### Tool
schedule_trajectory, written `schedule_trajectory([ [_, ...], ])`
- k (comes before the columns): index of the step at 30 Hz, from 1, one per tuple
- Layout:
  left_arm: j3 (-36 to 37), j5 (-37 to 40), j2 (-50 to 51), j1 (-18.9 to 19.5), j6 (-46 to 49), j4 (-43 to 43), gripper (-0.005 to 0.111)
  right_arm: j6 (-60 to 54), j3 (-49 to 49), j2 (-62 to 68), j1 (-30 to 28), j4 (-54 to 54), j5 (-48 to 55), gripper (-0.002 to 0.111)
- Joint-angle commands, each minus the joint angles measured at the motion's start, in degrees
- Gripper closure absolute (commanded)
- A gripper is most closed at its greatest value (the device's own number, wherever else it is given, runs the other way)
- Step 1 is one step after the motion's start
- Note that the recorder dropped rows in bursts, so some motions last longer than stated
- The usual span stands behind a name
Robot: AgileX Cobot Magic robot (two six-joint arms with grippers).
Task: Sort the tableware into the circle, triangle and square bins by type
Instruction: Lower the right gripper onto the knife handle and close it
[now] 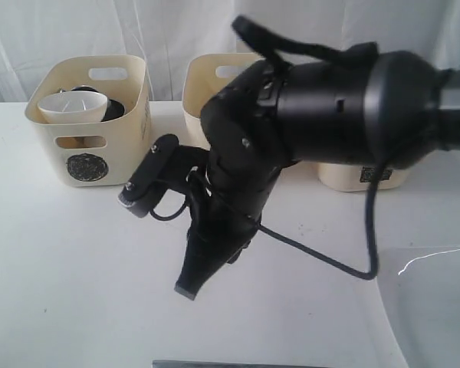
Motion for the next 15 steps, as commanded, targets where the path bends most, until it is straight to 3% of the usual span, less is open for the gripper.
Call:
schedule_trajectory([
  [1,0.1,0.1,-0.2,0.1,0.1,-0.3,0.107,-1.8,5.4,-7.9,0.0,6.8,-6.5,0.086],
  [7,0.1,0.1,-0.2,0.1,0.1,-0.3,0.107,-4.0,18.9,-19.5,0.5,6.9,-15.4,0.102],
  [15,0.1,0.1,-0.2,0.1,0.1,-0.3,0.107,-7.4,20.5,-16.4,0.5,6.5,-9.9,0.099],
])
